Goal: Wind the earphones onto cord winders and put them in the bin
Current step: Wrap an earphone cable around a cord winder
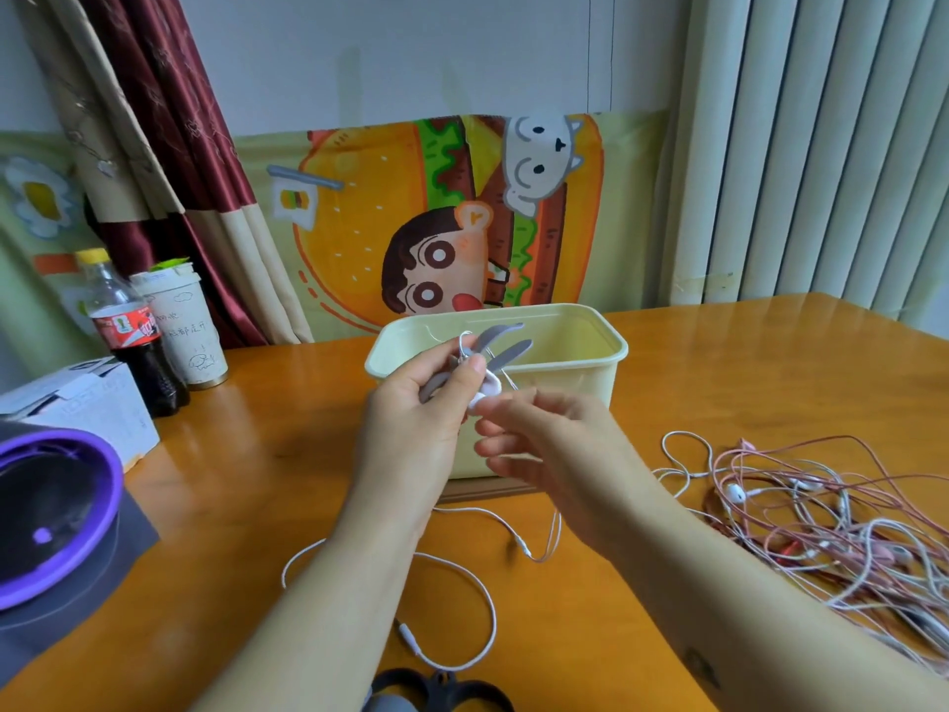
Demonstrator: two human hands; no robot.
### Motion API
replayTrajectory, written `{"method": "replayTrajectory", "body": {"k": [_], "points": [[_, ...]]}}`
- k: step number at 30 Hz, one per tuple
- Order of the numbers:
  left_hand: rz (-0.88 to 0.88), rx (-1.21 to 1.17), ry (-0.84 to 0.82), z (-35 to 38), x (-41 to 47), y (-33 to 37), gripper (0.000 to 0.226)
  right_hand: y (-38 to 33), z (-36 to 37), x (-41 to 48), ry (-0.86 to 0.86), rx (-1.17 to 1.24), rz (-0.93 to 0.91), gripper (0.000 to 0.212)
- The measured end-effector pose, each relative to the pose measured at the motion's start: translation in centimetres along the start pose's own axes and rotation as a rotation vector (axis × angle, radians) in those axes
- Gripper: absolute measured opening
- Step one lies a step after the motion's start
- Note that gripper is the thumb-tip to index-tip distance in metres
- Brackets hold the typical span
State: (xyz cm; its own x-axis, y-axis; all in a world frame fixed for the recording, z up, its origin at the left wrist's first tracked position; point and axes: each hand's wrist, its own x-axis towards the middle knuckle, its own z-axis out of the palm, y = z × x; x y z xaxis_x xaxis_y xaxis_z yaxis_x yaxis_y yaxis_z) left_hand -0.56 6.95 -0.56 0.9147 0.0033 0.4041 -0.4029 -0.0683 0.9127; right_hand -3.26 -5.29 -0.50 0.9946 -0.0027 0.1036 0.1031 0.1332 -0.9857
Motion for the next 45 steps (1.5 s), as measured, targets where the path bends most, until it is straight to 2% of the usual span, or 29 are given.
{"method": "replayTrajectory", "body": {"k": [3, 7, 13, 16, 20, 25, 29, 32, 36, 41, 45], "points": [[-0.007, -0.037, -0.037, -0.1, 0.1, 0.1, 0.026, -0.1, 0.0, 0.1, -0.042, 0.290, 0.193, 0.010], [-0.068, -0.111, -0.093, 0.1, 0.1, 0.0, 0.026, -0.5, -0.6, 0.4, -0.119, 0.428, 0.209, 0.012], [-0.079, -0.131, -0.106, -0.1, 0.2, 0.0, 0.042, -0.4, -1.0, 0.6, -0.194, 0.451, 0.214, 0.015], [-0.098, -0.146, -0.116, -0.1, 0.2, -0.2, 0.039, -0.2, -1.1, 0.7, -0.179, 0.450, 0.189, 0.017], [-0.121, -0.170, -0.120, -0.2, 0.3, -0.2, 0.035, -0.1, -1.2, 0.7, -0.120, 0.386, 0.103, 0.031], [-0.154, -0.200, -0.121, -0.3, 0.3, -0.1, 0.036, -0.1, -1.2, 0.8, -0.081, 0.298, 0.047, 0.017], [-0.180, -0.200, -0.117, -0.3, 0.4, -0.1, 0.040, 0.1, -1.1, 0.7, -0.066, 0.292, 0.019, 0.030], [-0.195, -0.199, -0.103, -0.3, 0.4, -0.2, 0.037, 0.2, -0.9, 0.6, -0.031, 0.209, -0.059, 0.026], [-0.239, -0.263, -0.061, -0.3, 0.4, -0.1, 0.032, 0.3, -0.5, 0.2, 0.052, -0.125, -0.288, 0.013], [-0.362, -0.406, -0.012, 0.4, 0.1, 0.1, 0.030, 1.2, 0.3, -0.2, 0.159, -0.398, -0.505, 0.025], [-0.444, -0.473, 0.003, 1.1, -0.5, 0.2, 0.035, 2.4, 0.1, 0.2, 0.236, -0.496, -0.730, 0.017]]}}
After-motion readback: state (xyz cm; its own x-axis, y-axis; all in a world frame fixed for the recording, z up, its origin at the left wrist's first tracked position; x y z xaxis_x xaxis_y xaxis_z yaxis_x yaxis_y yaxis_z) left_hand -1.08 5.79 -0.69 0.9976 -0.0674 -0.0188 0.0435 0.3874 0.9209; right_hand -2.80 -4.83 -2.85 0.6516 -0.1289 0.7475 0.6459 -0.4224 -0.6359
